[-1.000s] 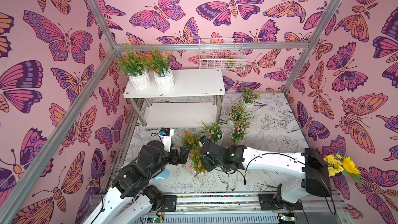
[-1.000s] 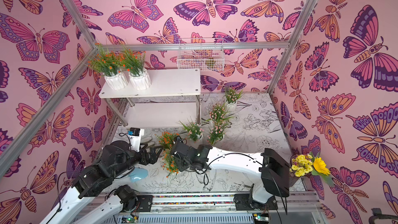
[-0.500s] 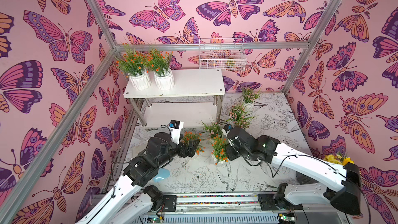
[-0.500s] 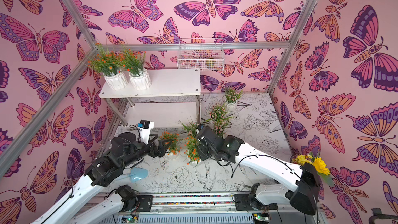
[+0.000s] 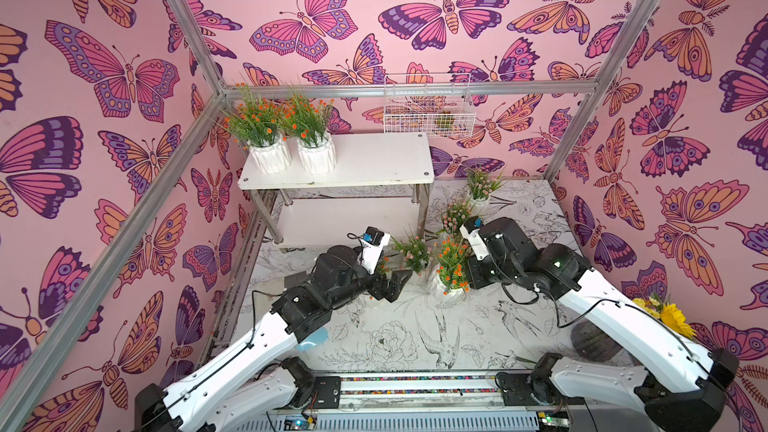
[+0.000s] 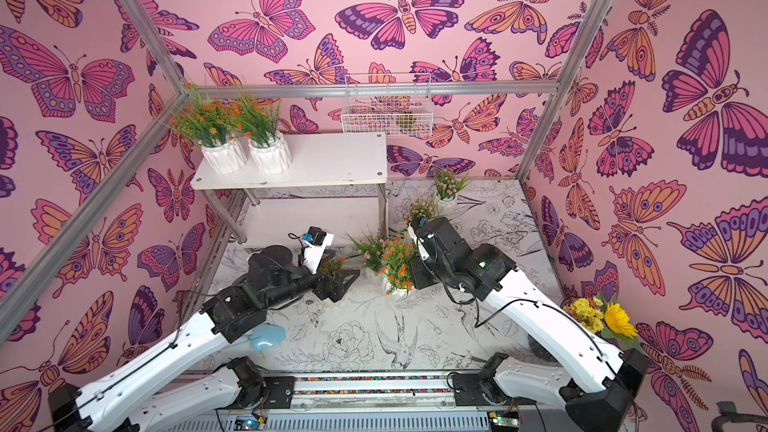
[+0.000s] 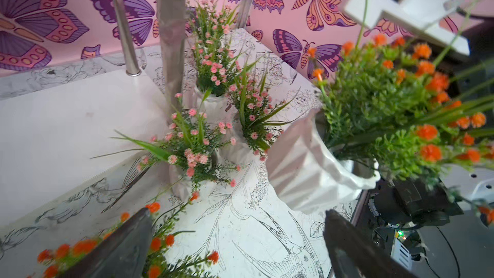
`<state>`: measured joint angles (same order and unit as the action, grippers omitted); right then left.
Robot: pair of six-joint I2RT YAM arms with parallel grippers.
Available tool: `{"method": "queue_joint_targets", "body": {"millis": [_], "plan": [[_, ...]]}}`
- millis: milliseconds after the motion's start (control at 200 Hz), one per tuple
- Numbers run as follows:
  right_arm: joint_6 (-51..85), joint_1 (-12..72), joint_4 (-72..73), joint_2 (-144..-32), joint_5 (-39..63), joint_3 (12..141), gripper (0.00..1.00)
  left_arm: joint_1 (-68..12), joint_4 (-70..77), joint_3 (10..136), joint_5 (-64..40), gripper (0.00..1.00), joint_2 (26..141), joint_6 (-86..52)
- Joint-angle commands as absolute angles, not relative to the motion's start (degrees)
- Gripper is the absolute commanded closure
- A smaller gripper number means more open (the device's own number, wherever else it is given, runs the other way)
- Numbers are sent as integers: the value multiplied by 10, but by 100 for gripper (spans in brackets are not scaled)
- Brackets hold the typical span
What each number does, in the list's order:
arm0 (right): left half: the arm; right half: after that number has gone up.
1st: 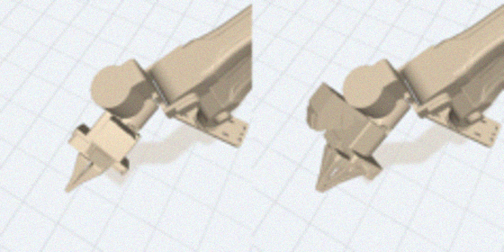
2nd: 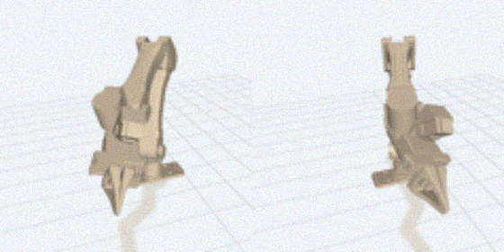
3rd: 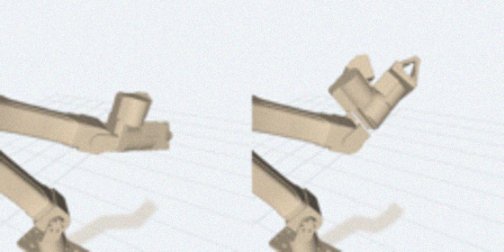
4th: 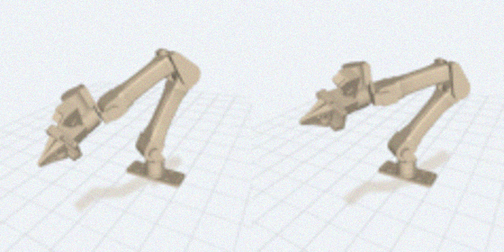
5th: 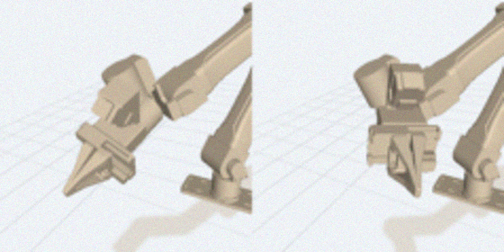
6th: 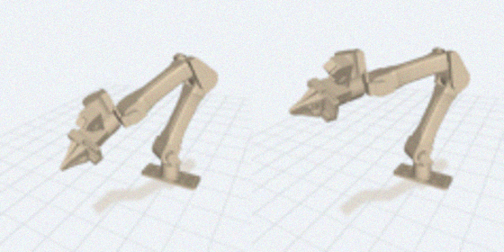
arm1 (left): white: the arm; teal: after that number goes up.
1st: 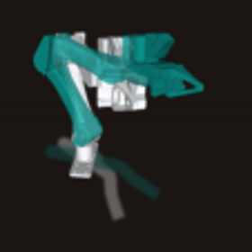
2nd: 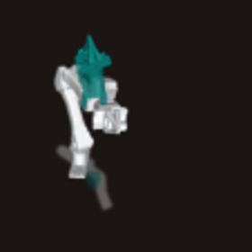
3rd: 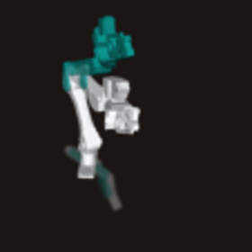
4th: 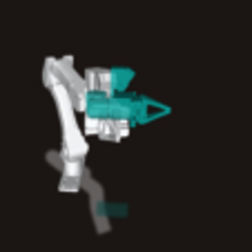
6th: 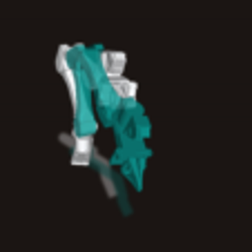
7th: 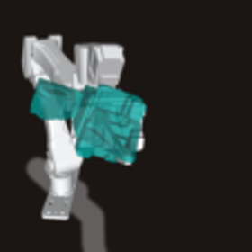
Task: Place the baby's breath potted plants on the rack by color
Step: Place the baby's breath potted plant on the rack.
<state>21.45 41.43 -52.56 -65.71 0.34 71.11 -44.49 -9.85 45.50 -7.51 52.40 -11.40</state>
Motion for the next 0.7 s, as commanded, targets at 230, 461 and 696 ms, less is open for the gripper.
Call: {"method": "queue_joint_targets", "body": {"millis": [230,461,696], "plan": [[185,381,-529,-689,61,781,100,-554,37,416,-4,0,576,9],[187,381,-527,-711,78,798,100,-606,121,409,56,0,624,45],[192,381,-520,-719,95,802,100,-621,161,428,75,0,678,46]]}}
